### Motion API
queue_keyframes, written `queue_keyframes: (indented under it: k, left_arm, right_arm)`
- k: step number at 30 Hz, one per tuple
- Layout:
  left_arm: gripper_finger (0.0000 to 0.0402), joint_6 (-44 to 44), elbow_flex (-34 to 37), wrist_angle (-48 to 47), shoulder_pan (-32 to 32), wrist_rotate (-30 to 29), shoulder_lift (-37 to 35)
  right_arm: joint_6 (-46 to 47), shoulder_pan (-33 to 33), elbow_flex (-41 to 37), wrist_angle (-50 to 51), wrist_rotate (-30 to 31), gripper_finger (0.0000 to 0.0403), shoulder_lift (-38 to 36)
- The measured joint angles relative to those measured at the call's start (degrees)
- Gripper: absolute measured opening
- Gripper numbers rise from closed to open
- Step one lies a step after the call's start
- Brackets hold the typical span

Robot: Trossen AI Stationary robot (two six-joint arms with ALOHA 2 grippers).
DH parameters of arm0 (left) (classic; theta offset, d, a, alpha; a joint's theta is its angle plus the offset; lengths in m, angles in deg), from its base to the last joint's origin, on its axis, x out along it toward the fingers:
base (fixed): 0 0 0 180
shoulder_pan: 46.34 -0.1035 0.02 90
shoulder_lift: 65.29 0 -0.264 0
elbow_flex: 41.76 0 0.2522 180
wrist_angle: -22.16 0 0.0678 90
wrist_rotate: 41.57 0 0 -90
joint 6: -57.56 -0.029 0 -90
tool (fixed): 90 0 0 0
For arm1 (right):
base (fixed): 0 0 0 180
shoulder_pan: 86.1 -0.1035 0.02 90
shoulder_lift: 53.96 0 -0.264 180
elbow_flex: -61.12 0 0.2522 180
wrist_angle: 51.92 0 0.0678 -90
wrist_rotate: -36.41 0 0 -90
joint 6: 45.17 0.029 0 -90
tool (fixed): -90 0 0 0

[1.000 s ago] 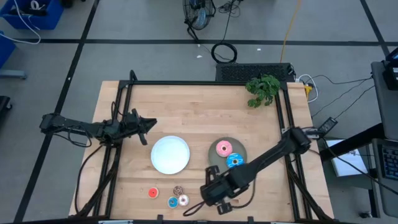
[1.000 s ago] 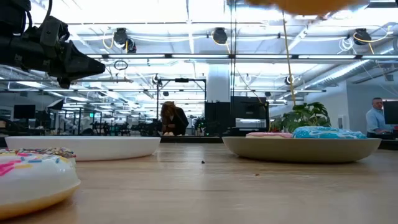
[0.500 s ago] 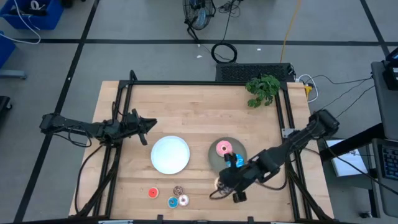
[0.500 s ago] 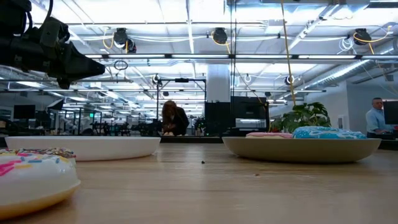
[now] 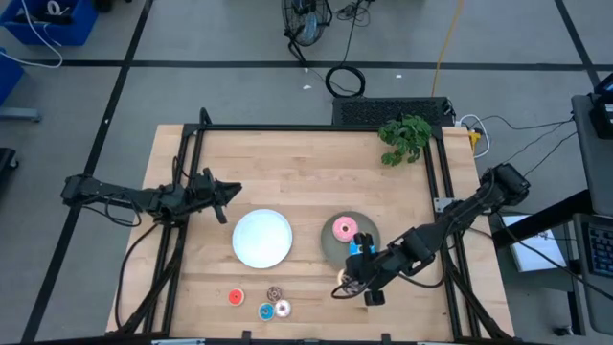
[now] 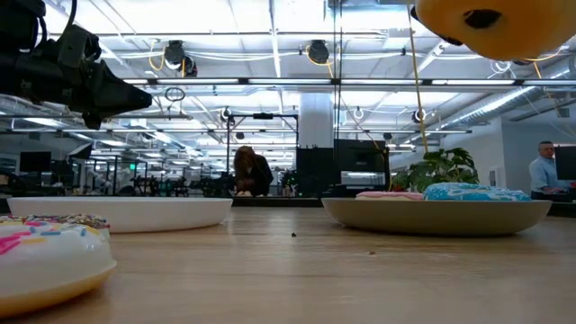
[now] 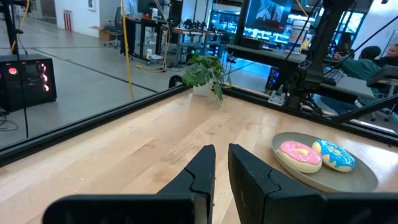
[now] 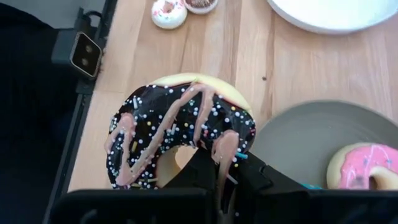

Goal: Pick & Place donuts
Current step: Put the big black donut on the gray plate

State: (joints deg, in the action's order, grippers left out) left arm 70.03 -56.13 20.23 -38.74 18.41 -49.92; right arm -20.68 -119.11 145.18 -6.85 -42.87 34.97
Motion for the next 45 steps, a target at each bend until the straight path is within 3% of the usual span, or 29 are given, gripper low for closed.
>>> queue_keyframes:
  k: [14, 19, 26, 33, 45]
  left_arm:
    - [0.0051, -0.27, 0.01, -0.02, -0.01, -0.02, 0.00]
    - [0.0051, -0.31, -0.01, -0.02, -0.02, -0.04, 0.01]
    - [0.0051, -0.31, 0.01, 0.13, -0.02, -0.04, 0.01]
    - [0.0051, -0.34, 0.01, 0.24, -0.01, -0.06, -0.01]
    - [0.0051, -0.76, 0.01, 0.40, -0.02, -0.11, 0.00]
  right_arm:
    - [-1.36, 2.21, -0.28, -0.27, 0.10, 0.0015, -0.02]
    - [-0.71, 2.93, -0.28, -0.23, 8.70, 0.0015, -0.02]
    - [1.28, 8.36, -1.37, -1.52, 9.58, 0.0015, -0.02]
    - [0.13, 14.92, -8.41, -9.91, 0.03, 0.0015, 0.04]
    - [3.20, 19.28, -16.52, -21.74, -6.54, 0.0010, 0.84]
